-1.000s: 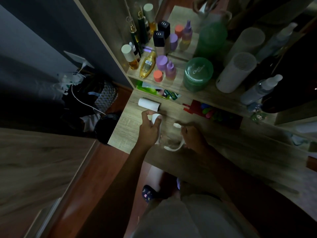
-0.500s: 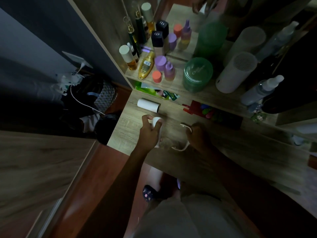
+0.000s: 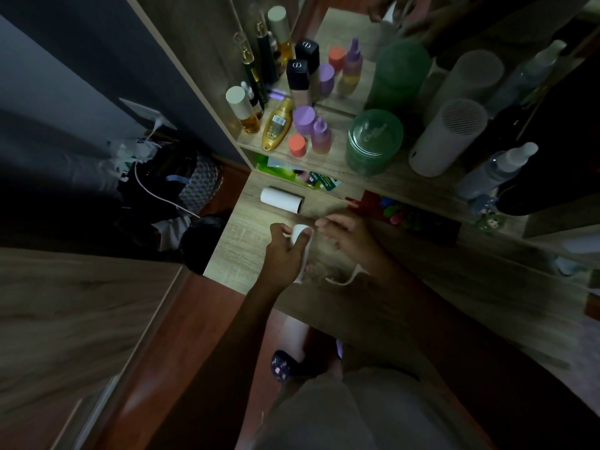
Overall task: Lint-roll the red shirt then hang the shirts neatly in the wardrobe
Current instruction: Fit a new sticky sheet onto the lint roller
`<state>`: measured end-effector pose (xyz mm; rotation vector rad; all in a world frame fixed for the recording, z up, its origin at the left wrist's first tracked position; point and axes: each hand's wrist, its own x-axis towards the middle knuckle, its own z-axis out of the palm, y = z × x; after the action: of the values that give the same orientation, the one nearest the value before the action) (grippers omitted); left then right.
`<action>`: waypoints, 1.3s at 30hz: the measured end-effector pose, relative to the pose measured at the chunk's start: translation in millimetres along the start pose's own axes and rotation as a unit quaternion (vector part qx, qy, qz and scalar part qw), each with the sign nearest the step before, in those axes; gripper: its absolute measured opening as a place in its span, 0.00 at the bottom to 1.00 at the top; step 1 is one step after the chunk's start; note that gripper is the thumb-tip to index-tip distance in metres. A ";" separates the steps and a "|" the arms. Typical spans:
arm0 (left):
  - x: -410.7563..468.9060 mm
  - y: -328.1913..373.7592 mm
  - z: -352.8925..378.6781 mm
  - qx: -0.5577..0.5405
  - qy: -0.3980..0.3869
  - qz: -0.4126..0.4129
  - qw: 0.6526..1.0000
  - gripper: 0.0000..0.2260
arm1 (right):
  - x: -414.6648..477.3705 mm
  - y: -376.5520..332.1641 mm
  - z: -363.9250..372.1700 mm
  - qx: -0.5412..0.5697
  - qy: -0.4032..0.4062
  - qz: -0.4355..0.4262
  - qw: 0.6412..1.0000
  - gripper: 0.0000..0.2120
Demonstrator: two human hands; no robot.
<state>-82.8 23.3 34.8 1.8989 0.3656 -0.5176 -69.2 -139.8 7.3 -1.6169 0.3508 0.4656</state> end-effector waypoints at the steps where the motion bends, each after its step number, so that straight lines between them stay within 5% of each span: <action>1: -0.2 0.6 -0.4 0.006 0.001 -0.003 1.000 0.17 | -0.7 -4.1 1.1 0.005 -0.027 0.001 1.000 0.11; 6: 0.9 4.0 -4.1 0.065 0.023 -0.022 0.997 0.15 | 1.7 -6.4 3.9 0.018 -0.110 0.000 0.994 0.12; 24: -1.9 13.2 -6.0 0.111 -0.024 -0.029 0.993 0.16 | 16.1 -2.7 -4.9 0.115 -0.136 0.142 0.974 0.10; 35: -0.4 14.2 -7.4 0.141 -0.035 -0.032 0.989 0.15 | 11.8 -4.8 -4.4 0.105 -0.165 0.159 0.968 0.08; 39: 1.5 12.8 -8.6 0.141 -0.037 -0.027 0.989 0.14 | 12.8 -5.7 -6.6 0.012 -0.222 0.132 0.966 0.18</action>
<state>-73.9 26.6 47.0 2.1384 0.3093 -0.7042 -54.7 -145.2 6.3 -1.3982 0.2294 1.0042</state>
